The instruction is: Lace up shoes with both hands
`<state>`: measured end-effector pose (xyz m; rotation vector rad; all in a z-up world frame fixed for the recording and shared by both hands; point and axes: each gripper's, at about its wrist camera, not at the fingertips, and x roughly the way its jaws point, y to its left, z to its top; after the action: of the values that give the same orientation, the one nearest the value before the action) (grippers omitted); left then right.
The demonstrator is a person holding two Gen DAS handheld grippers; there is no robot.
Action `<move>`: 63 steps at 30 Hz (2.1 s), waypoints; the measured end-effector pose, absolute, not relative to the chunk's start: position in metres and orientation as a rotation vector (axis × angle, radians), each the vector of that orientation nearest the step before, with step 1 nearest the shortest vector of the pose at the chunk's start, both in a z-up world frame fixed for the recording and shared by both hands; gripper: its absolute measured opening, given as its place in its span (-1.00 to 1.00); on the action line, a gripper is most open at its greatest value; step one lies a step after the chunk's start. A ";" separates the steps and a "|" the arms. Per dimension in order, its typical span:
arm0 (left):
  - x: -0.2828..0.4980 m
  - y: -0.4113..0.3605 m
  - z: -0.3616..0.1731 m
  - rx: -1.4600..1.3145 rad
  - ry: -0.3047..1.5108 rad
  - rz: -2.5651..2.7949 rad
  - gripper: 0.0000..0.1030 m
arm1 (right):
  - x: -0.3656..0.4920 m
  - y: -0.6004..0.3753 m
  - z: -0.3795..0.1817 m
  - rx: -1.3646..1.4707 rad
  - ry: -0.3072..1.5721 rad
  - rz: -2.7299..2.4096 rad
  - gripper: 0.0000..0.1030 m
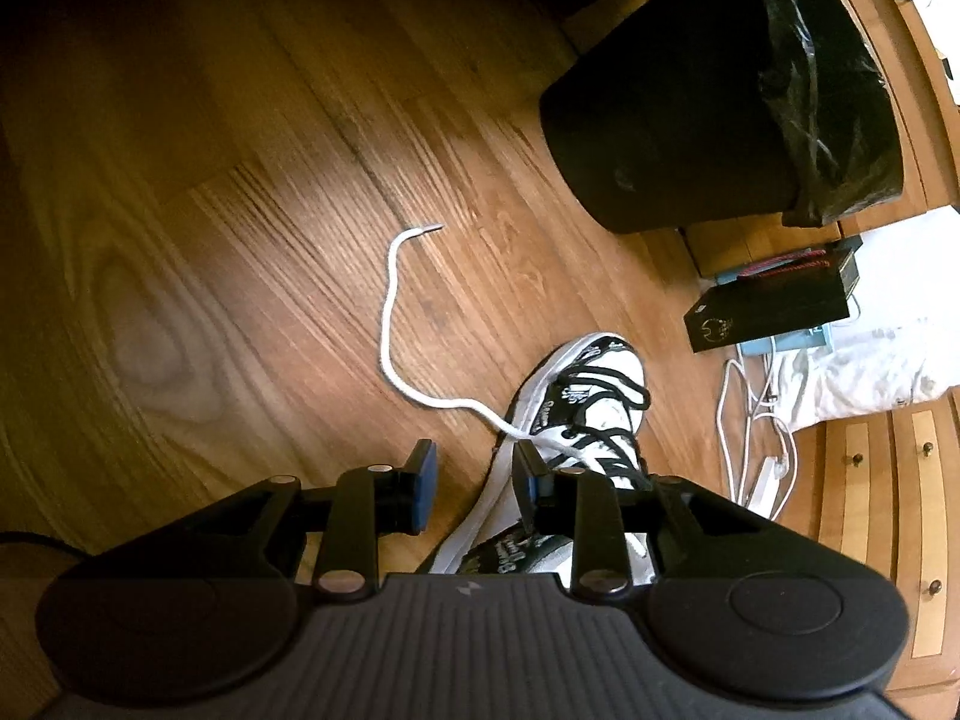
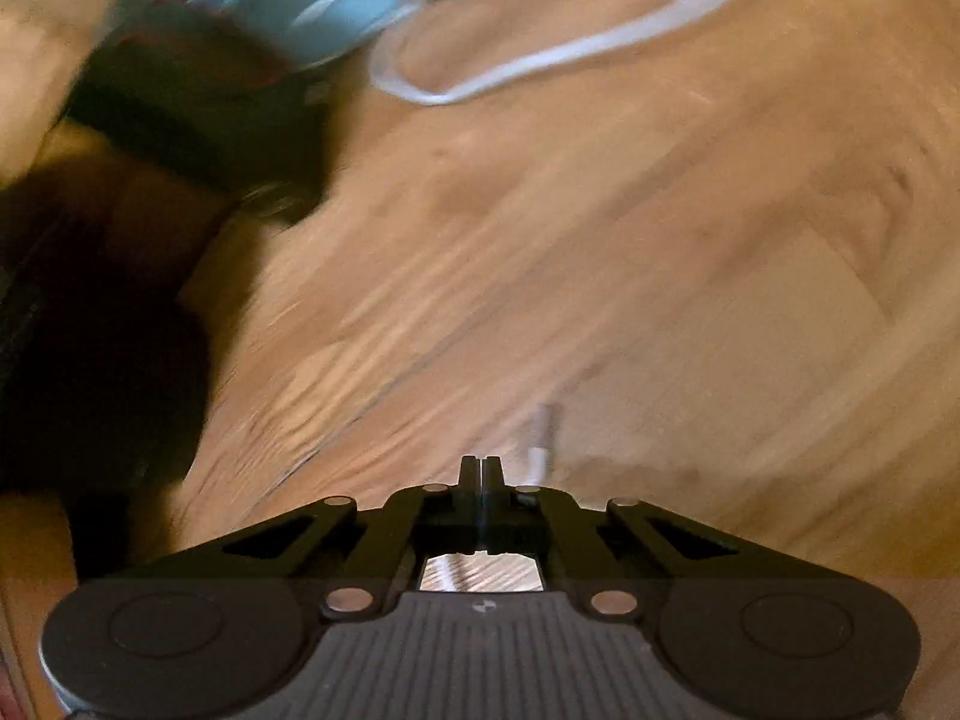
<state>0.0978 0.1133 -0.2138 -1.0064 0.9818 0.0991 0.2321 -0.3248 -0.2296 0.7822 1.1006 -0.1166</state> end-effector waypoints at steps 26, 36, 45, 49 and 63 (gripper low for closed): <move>0.100 0.103 -0.216 -0.965 1.007 0.068 -0.41 | 0.268 -0.326 -0.237 0.600 1.264 -0.226 -0.65; 0.102 0.105 -0.218 -0.993 0.999 0.074 -0.41 | 0.275 -0.303 -0.243 0.487 1.293 -0.268 -0.65; 0.104 0.105 -0.219 -1.006 0.998 0.083 -0.41 | 0.271 -0.287 -0.243 0.369 1.269 -0.251 -0.91; 0.105 0.106 -0.219 -1.012 0.996 0.089 -0.41 | 0.266 -0.284 -0.239 0.347 1.225 -0.188 -0.91; 0.108 0.105 -0.219 -1.024 0.975 0.086 -0.41 | 0.237 -0.235 -0.116 0.198 0.991 0.239 -0.91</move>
<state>0.1079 0.1049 -0.2187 -1.0244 0.9754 0.0860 0.2367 -0.2354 -0.1161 0.1976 0.9909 0.2386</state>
